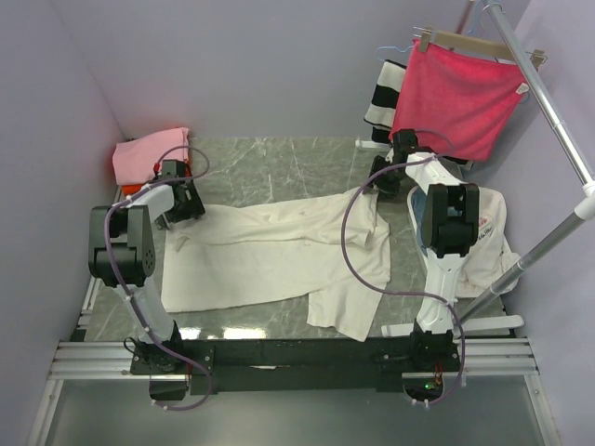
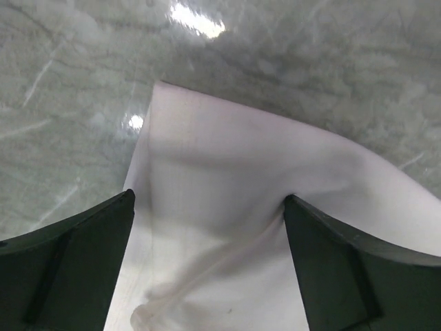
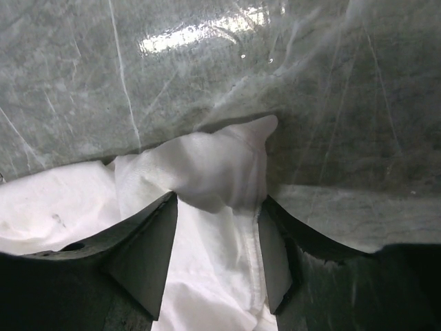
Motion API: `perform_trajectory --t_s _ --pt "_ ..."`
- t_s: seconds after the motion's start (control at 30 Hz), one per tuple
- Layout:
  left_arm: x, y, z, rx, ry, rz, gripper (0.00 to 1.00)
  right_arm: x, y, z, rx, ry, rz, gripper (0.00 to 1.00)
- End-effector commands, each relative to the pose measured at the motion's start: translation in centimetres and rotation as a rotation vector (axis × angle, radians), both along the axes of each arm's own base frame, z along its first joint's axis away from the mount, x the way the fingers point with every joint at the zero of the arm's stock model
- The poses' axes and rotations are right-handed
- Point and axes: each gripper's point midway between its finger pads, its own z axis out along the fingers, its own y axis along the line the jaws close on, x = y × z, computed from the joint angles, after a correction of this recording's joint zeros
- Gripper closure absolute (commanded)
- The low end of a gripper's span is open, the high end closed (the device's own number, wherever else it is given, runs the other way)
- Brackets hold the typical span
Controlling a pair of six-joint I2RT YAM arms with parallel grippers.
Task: Fold and stack the t-shirts
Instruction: Fold the tshirt
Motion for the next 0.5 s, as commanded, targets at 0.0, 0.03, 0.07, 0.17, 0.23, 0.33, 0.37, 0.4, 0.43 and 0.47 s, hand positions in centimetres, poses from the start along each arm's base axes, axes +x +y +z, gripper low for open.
perform_trajectory --t_s 0.0,0.03,0.07,0.17,0.23,0.33,0.37,0.4,0.43,0.47 --pt "1.6 0.8 -0.4 -0.072 -0.065 0.021 0.08 1.5 0.4 1.2 0.015 -0.044 0.026 0.45" --pt "1.9 0.8 -0.4 -0.086 -0.073 0.019 0.10 1.5 0.4 1.0 0.017 -0.041 0.025 0.47" --pt "2.4 0.8 -0.3 -0.092 -0.083 0.021 0.14 1.4 0.5 0.8 0.018 -0.036 0.029 0.49" --pt "3.9 1.0 0.0 -0.101 -0.126 0.011 0.24 1.6 0.6 0.4 0.025 -0.024 0.036 0.53" --pt "4.6 0.8 -0.1 -0.112 -0.135 -0.003 0.32 1.7 0.7 0.1 0.031 -0.021 0.040 0.55" --pt "5.4 0.7 -0.5 -0.118 -0.141 -0.017 0.51 1.8 0.9 -0.2 0.037 -0.020 0.051 0.57" --pt "5.5 0.7 -0.5 -0.116 -0.147 -0.018 0.61 1.9 1.0 -0.2 0.044 -0.020 0.053 0.59" --pt "5.5 0.9 -0.6 -0.111 -0.146 -0.018 0.68 2.0 1.0 -0.2 0.045 -0.017 0.054 0.62" --pt "5.6 0.8 -0.6 -0.108 -0.148 -0.022 0.74 2.1 1.1 -0.2 0.048 -0.020 0.056 0.67" --pt "5.5 1.0 -0.7 -0.105 -0.139 -0.018 0.83 2.2 1.0 -0.2 0.046 -0.021 0.054 0.79"
